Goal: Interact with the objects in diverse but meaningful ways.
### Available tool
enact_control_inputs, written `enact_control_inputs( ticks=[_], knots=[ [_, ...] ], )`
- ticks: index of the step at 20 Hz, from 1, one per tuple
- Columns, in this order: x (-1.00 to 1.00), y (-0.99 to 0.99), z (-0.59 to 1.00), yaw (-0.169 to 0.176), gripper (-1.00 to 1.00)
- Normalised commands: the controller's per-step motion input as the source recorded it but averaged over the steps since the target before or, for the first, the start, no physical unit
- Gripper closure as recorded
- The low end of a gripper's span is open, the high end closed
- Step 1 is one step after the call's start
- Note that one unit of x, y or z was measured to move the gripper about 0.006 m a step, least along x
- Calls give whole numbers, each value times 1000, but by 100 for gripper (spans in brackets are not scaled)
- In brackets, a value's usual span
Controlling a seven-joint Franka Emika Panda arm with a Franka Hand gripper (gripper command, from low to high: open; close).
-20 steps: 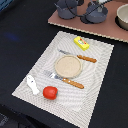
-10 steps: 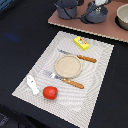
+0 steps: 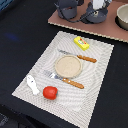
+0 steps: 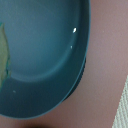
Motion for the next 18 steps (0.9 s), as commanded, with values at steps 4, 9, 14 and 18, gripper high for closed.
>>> enact_control_inputs(
  ticks=[4, 9, 14, 18],
  knots=[
    [11, 4, -205, -28, -100],
    [0, 0, -155, -23, -100],
    [0, 0, -130, -26, -100],
    [1, 0, -97, -31, 100]
  ],
)
